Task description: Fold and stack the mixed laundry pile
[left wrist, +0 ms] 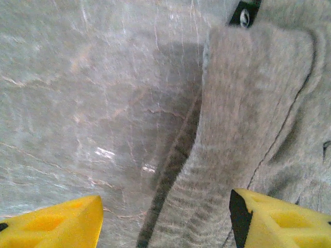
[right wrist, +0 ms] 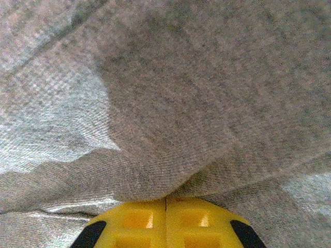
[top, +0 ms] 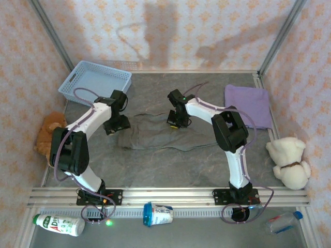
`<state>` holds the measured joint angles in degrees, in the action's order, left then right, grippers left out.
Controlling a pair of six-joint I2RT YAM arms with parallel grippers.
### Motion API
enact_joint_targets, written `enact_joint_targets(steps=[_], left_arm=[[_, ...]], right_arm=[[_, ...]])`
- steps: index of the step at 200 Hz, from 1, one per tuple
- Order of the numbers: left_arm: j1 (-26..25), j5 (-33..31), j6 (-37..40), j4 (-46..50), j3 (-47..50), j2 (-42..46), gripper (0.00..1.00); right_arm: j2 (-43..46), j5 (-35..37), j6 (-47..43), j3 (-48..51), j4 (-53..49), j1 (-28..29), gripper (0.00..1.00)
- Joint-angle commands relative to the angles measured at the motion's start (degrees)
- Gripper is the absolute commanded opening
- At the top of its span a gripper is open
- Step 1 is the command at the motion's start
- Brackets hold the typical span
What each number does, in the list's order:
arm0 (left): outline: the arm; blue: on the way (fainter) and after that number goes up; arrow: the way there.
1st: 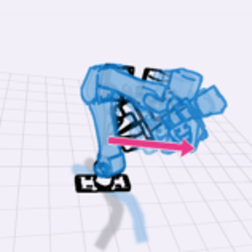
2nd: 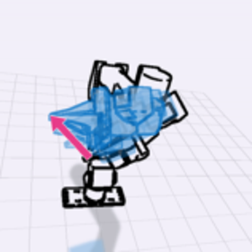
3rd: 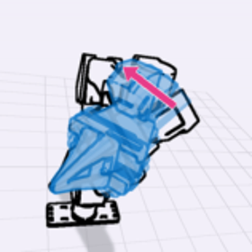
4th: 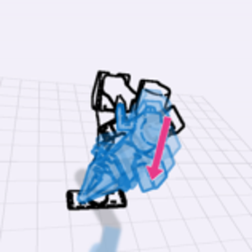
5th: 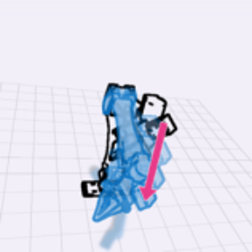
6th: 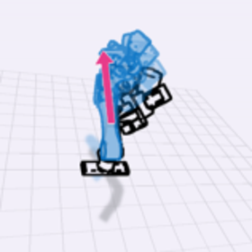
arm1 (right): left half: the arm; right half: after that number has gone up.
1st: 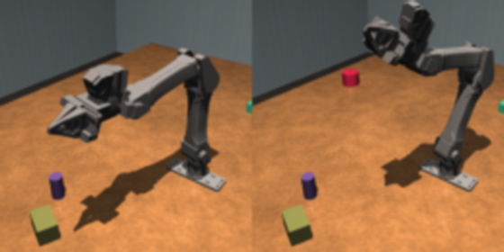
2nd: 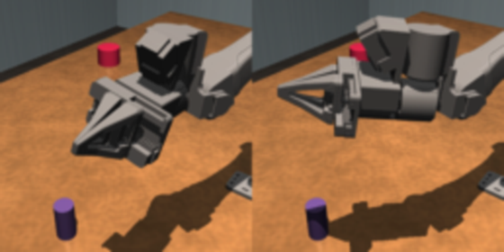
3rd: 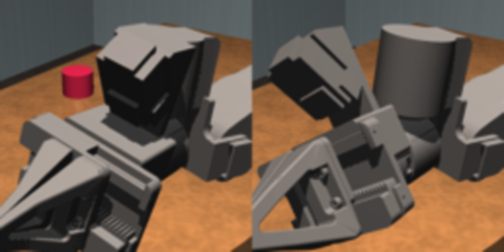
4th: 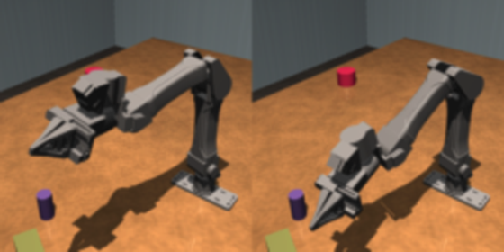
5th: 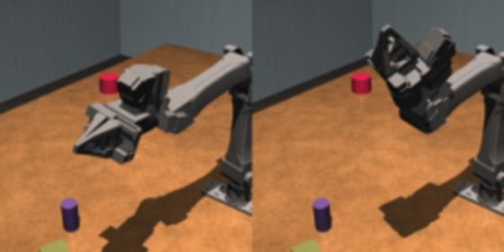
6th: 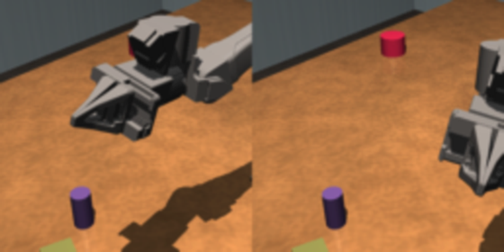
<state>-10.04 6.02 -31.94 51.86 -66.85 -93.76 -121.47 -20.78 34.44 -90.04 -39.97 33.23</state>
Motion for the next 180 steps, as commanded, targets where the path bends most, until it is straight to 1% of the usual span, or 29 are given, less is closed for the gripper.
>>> enact_joint_targets(steps=[1, 12, 26, 44, 66, 84, 94, 101, 107, 116, 122, 126, 129, 153, 180], left_arm=[[-0.17, 6.02, -5.18, -6.79, 5.17, 0.33, 0.66], [-0.20, 7.20, -6.37, -10.20, 7.51, -0.05, 0.66], [-0.22, 7.04, -6.99, -14.35, 9.90, -1.14, 0.67], [-0.22, 7.74, -7.38, -18.32, 11.12, -3.31, 0.67], [-0.48, 8.05, -8.00, -20.90, 11.22, -6.89, 0.66], [-0.98, 7.52, -7.96, -20.94, 10.32, -10.72, 0.64], [-1.34, 7.43, -7.88, -20.66, 9.69, -12.59, 0.58], [-1.60, 7.51, -7.91, -20.57, 9.42, -13.46, 0.50], [-1.88, 7.33, -7.95, -20.57, 9.35, -14.01, 0.41], [-2.10, 6.78, -7.99, -20.32, 9.28, -14.30, 0.23], [-2.11, 6.39, -7.88, -20.16, 9.22, -14.27, 0.15], [-2.09, 5.92, -7.75, -19.83, 9.20, -14.21, 0.05], [-2.09, 5.40, -7.58, -19.46, 8.99, -14.18, 0.00], [-2.01, 2.73, -4.51, -14.84, 5.83, -12.88, 0.00], [-2.13, -2.23, 0.70, -6.05, -2.84, -8.73, 0.00]], right_arm=[[-3.69, 5.15, -0.50, 0.71, -6.33, -0.01, 0.00], [-3.59, 5.13, -0.51, 0.74, -6.36, -0.01, 0.00], [-3.42, 4.98, -0.55, 0.83, -6.38, -0.01, 0.00], [-3.18, 5.02, -0.76, 0.74, -6.67, -0.01, 0.00], [-3.07, 5.28, -0.90, 0.65, -6.80, 0.00, 0.00], [-3.07, 5.09, -0.66, 0.57, -6.78, -0.01, 0.00], [-3.03, 5.06, -0.58, 0.66, -6.64, 0.06, 0.00], [-2.99, 5.02, -0.50, 0.70, -6.54, -0.01, 0.00], [-2.90, 5.04, -0.38, 0.82, -6.40, 0.03, 0.00], [-2.66, 5.12, -0.13, 1.09, -6.19, -0.01, 0.00], [-2.51, 5.12, -0.08, 1.34, -6.03, 0.01, 0.00], [-2.34, 5.13, 0.02, 1.51, -5.88, -0.01, 0.00], [-2.29, 5.05, 0.11, 1.65, -5.74, 0.01, 0.00], [-1.93, 4.87, 0.61, 2.49, -4.95, 0.00, 0.00], [-2.18, 3.89, 1.29, 2.63, -3.74, 0.04, 0.00]])
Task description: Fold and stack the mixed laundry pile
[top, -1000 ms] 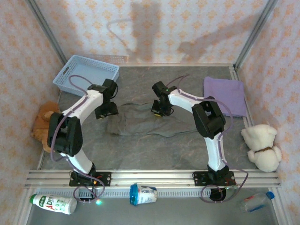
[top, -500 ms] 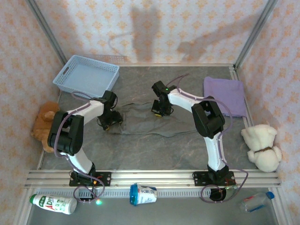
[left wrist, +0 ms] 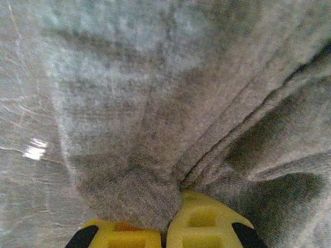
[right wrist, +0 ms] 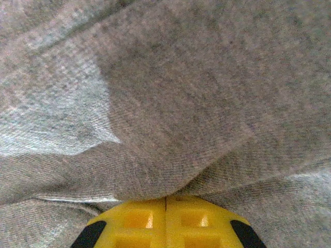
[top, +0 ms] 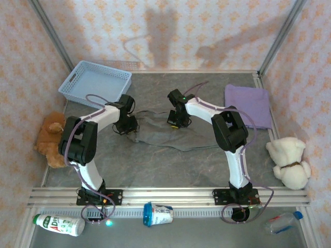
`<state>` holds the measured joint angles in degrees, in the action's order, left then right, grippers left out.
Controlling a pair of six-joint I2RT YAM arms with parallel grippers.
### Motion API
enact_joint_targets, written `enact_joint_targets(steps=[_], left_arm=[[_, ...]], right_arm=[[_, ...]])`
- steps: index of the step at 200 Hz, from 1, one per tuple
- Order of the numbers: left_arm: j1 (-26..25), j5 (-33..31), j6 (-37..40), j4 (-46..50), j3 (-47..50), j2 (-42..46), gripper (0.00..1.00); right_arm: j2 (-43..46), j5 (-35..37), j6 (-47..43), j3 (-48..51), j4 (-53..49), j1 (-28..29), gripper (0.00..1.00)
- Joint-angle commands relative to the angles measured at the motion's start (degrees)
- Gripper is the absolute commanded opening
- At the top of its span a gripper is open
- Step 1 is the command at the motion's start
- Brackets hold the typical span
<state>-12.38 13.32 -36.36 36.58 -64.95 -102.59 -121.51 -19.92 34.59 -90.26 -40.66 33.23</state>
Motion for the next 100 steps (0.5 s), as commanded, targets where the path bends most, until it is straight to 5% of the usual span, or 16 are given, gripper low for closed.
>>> enact_joint_targets(steps=[1, 57, 100], left_arm=[[0.19, -9.75, 5.27, 9.62, -5.14, 0.24, 0.00], [-5.07, -18.83, 16.39, 25.69, -27.31, 3.84, 0.00], [-13.10, -19.98, 17.30, 27.81, -33.36, 2.35, 0.00]], right_arm=[[-2.19, 3.00, 1.21, 2.83, -2.98, 0.02, 0.00], [-5.62, -0.16, 3.82, -2.79, -1.43, 0.73, 0.00], [-9.25, -4.42, 6.71, -8.02, 0.41, 1.71, 0.00]])
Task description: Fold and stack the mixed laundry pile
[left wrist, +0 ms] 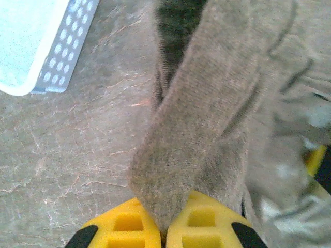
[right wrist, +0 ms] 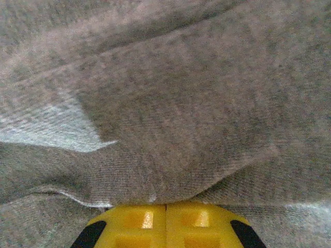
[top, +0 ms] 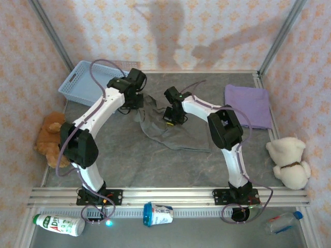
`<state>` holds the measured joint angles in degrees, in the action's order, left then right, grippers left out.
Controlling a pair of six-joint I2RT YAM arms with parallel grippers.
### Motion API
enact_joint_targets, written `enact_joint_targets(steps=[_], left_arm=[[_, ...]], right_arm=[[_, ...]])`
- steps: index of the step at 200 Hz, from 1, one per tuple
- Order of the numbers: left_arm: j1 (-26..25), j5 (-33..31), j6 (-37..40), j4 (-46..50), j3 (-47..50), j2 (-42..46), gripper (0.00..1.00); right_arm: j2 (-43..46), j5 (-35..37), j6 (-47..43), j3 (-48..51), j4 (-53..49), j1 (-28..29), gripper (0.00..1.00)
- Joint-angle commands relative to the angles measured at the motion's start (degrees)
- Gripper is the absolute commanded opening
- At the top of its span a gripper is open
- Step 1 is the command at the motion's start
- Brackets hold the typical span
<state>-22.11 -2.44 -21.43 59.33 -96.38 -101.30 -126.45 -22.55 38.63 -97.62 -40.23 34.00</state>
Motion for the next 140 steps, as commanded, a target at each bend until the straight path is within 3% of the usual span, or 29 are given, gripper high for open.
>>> enact_joint_targets(steps=[1, 46, 83, 140], left_arm=[[-3.60, -4.28, 2.41, 4.99, -1.95, 1.03, 0.00], [-9.47, -9.81, 3.76, 6.04, -2.14, -1.69, 0.00], [-9.71, -12.12, 4.49, 6.32, -2.86, -2.24, 0.00], [-9.78, -16.81, 6.91, 9.07, -5.58, -3.17, 0.00]], right_arm=[[-4.36, -1.88, 2.76, -0.69, 0.02, 0.96, 0.00], [1.54, -2.74, 2.21, 0.48, 2.70, -0.70, 0.03], [10.70, -3.73, 1.54, 6.40, 3.13, -5.55, 0.14], [22.80, 0.37, -5.47, 21.43, -1.04, -16.33, 0.29]])
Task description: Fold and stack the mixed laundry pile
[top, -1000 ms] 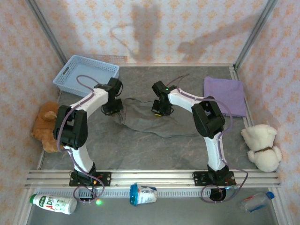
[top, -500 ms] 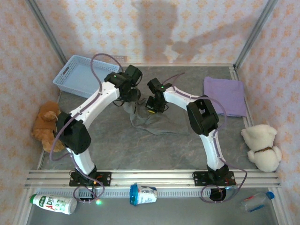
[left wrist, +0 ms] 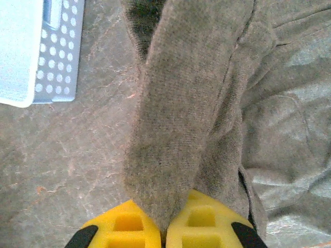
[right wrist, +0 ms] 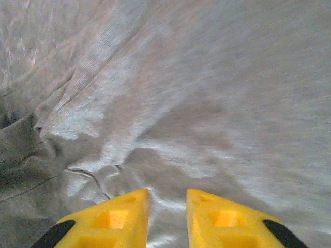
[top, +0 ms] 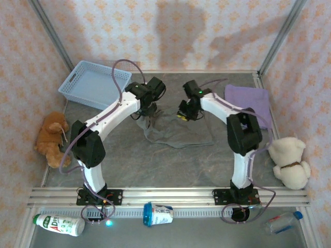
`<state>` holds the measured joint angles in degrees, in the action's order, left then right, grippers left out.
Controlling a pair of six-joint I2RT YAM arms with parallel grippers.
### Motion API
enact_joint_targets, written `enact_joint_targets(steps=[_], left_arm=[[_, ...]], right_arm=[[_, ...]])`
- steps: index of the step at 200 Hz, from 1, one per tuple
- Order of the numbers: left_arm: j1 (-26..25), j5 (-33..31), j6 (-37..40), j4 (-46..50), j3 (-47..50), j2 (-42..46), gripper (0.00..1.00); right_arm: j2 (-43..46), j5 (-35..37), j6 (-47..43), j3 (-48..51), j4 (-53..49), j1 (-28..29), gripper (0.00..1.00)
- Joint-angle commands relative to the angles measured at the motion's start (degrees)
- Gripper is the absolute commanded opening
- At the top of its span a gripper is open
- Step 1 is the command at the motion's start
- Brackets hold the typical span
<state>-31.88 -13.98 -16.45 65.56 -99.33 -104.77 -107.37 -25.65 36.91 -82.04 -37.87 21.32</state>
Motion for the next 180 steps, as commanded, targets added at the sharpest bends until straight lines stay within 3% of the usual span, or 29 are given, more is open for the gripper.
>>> enact_joint_targets(steps=[1, 29, 85, 180], left_arm=[[-0.02, -5.31, 1.94, 2.87, -2.67, 0.33, 0.00], [0.02, -5.58, 2.99, 4.33, -4.57, -0.21, 0.00], [-3.65, -5.18, 2.31, 7.88, -11.88, -4.30, 0.00], [-14.90, -0.16, -6.27, 16.09, -37.88, -26.35, 0.00]], right_arm=[[3.91, 3.62, -3.85, 6.02, -3.42, -3.87, 0.29], [4.27, 5.85, -7.58, 10.07, -4.49, -8.17, 0.37], [-0.66, 3.48, -6.04, 12.89, -1.05, -8.58, 0.35], [-1.16, 2.53, -5.25, 15.25, 0.97, -8.58, 0.29]])
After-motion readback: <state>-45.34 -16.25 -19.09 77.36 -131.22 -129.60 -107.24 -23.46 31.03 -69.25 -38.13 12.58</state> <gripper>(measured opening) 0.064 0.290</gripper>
